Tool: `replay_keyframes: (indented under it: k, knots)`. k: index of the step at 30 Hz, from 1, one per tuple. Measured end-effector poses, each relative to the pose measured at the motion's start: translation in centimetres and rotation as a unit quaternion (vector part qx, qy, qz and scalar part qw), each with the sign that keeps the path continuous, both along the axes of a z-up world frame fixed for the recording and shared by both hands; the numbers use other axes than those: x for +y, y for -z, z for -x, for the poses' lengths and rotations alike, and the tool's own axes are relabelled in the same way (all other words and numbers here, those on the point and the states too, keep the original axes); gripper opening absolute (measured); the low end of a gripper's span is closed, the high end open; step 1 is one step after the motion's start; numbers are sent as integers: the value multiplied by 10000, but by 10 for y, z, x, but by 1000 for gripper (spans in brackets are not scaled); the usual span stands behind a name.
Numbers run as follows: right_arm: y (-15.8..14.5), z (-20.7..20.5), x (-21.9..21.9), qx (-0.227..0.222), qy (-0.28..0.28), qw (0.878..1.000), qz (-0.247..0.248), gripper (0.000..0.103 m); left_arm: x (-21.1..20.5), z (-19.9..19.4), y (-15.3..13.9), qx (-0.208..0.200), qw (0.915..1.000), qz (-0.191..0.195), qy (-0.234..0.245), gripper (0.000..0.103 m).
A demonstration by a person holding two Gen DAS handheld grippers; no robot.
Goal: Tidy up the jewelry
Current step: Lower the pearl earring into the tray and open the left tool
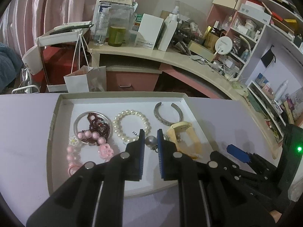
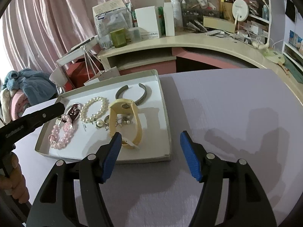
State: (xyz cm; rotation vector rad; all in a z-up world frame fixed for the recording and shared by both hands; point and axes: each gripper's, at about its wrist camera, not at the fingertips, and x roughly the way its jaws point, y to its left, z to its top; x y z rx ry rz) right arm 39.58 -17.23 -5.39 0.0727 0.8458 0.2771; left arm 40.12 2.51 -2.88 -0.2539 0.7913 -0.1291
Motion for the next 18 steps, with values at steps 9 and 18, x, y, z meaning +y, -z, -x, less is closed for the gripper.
replay_keyframes:
  k: [9,18]
  knots:
    - [2,0,-1,30,24,10000,-10,70,-3,-8,3,24,10000,-4,76,13]
    - [6,2,-1,68,38,10000,-24,70,-7,-10,5,27,9999,-9,115,13]
